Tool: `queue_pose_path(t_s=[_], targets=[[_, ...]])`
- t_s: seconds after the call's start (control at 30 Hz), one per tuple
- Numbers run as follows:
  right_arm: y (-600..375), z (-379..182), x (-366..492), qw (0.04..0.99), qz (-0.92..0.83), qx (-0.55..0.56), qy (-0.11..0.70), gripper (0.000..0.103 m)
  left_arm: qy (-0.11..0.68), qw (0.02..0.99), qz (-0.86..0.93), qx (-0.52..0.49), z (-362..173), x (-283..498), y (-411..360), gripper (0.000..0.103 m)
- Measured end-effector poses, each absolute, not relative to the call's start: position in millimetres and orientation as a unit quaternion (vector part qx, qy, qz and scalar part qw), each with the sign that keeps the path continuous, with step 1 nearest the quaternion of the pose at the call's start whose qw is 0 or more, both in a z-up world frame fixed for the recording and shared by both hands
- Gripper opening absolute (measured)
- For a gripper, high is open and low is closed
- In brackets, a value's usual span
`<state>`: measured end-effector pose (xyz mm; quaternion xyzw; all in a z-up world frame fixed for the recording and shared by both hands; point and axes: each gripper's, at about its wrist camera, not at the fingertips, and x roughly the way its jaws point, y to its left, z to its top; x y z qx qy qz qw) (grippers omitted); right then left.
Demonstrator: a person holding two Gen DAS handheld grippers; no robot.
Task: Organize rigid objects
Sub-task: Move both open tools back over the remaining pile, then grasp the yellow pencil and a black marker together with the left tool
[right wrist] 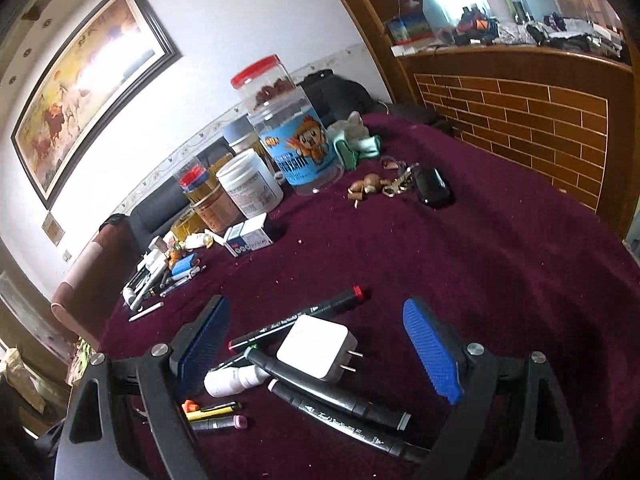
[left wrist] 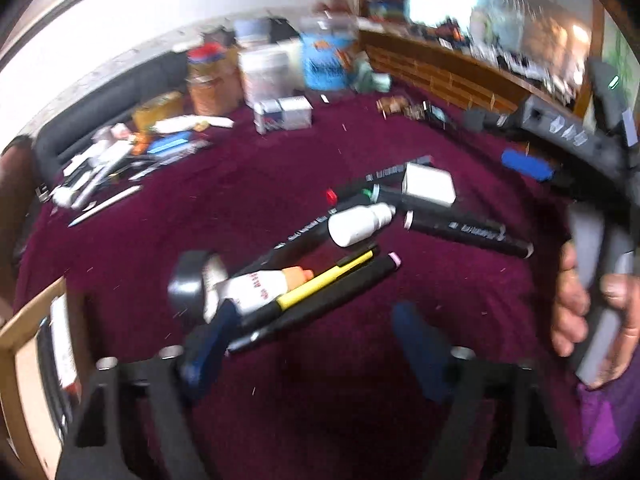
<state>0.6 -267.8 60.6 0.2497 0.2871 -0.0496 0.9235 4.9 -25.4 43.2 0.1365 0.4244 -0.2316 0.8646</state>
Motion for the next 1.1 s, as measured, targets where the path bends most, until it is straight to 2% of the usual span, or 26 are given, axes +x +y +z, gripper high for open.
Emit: queue_pose_path(t_s=[0.07, 0.13, 0.2, 0.43, 0.63, 0.7, 0.77, 0.87, 1.1], targets=[[-267, 59, 1, 0.923, -0.052, 0.248, 0.289, 0.087, 0.437, 0.854, -0.225, 0.17, 28, 15, -34, 0.067], [-266, 57, 2, 0.922, -0.049, 0.248, 0.295, 0.087, 0.444, 0.85, -0.211, 0.191, 14, 18, -36, 0.067], [-264, 55, 4, 0.919, -0.046, 0.248, 0.302, 0.087, 0.464, 0.841, -0.232, 0.156, 9, 15, -29, 0.063], [-262, 51, 7, 0.915, -0.039, 0.248, 0.315, 0.087, 0.487, 0.817, -0.294, 0.088, 24, -10, -7, 0.062], [-262, 48, 8, 0.913, -0.039, 0.248, 0.321, 0.087, 0.49, 0.821, -0.287, 0.062, 24, 0, -4, 0.062], [-261, 46, 10, 0.911, -0.037, 0.249, 0.326, 0.087, 0.497, 0.818, -0.284, 0.051, 20, 7, -3, 0.051], [-260, 46, 10, 0.911, -0.036, 0.248, 0.329, 0.087, 0.503, 0.815, -0.286, 0.036, 17, 11, 1, 0.049], [-259, 46, 11, 0.91, -0.033, 0.246, 0.331, 0.087, 0.506, 0.819, -0.267, 0.053, 14, 14, 1, 0.038], [-258, 45, 11, 0.909, -0.033, 0.246, 0.334, 0.087, 0.478, 0.832, -0.239, 0.151, 12, 5, -28, 0.039]])
